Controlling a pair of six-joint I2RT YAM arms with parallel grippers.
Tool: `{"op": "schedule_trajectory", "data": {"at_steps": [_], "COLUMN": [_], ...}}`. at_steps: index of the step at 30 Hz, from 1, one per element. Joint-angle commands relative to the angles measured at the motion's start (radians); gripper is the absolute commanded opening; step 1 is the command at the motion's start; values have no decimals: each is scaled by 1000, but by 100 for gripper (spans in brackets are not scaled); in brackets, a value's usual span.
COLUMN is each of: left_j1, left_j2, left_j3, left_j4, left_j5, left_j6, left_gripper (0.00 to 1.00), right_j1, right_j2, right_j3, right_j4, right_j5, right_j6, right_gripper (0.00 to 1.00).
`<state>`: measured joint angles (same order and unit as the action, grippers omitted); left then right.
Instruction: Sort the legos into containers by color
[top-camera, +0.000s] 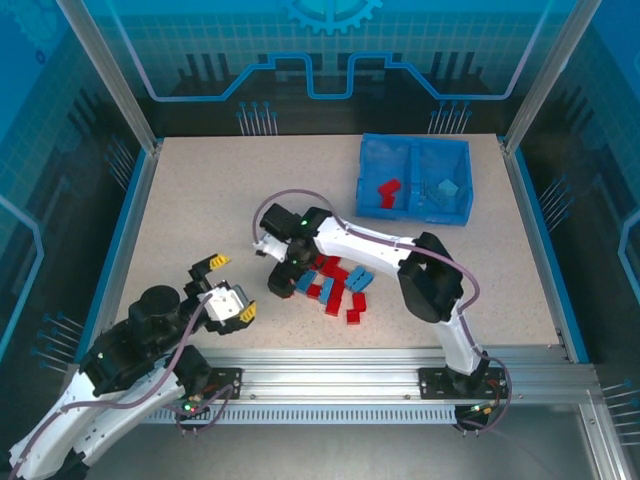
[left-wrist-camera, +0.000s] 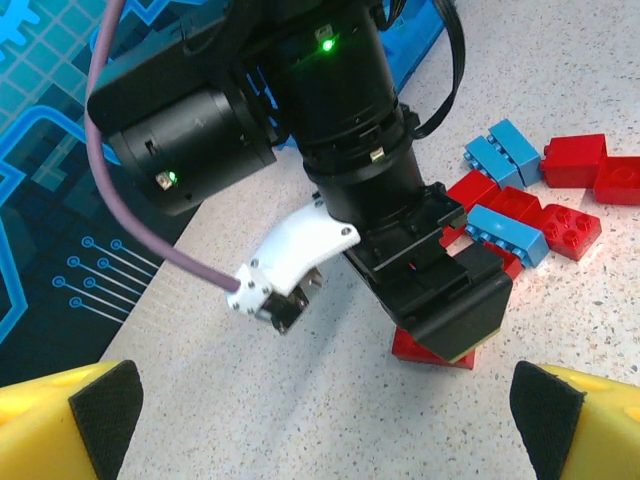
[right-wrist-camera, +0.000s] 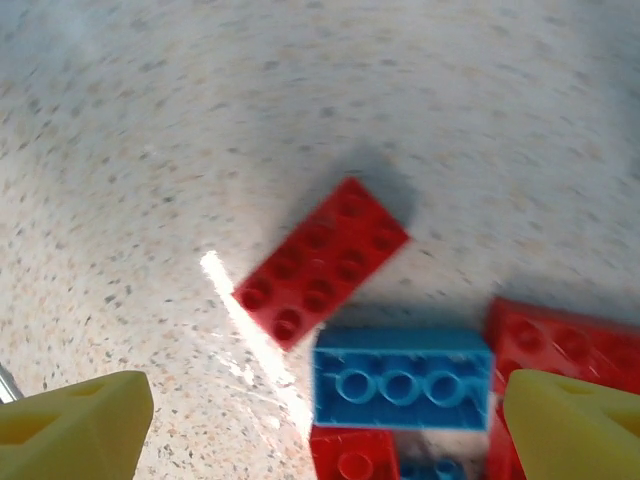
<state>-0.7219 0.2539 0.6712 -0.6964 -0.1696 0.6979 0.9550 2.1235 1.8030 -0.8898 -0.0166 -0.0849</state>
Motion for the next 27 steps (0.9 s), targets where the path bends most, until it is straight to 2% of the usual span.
{"op": "schedule_trajectory", "data": {"at_steps": [1, 5, 6, 7, 17, 22, 27], "left_j1": [3, 3, 3, 3, 4, 4, 3], "left_j2": [-23, -30, -30, -30, -31, -48, -56], "left_j3": [24, 19, 15, 12, -7, -26, -35], "left_j4": [-45, -45, -42, -39, -16, -14, -19], "left_j5": [-22, -21, -20, -18, -22, -16, -7], "left_j6": [-17, -25, -28, -29, -39, -45, -47], "left_gripper": [99, 99, 99, 99, 98, 99, 99], "right_j1": [-15, 1, 6, 7, 27, 28, 29], "right_j2": [66, 101, 96, 89, 149, 161, 174], "right_j3": [90, 87, 64, 43, 24, -14, -20], "right_j4": [-61, -81, -62, -40, 74, 130, 113], "right_j5": [-49, -25, -15, -10, 12, 10, 4], "right_j6": [-220, -399, -441, -472, -600, -624, -623], "right_gripper": [92, 94, 99, 100, 97, 86, 64]}}
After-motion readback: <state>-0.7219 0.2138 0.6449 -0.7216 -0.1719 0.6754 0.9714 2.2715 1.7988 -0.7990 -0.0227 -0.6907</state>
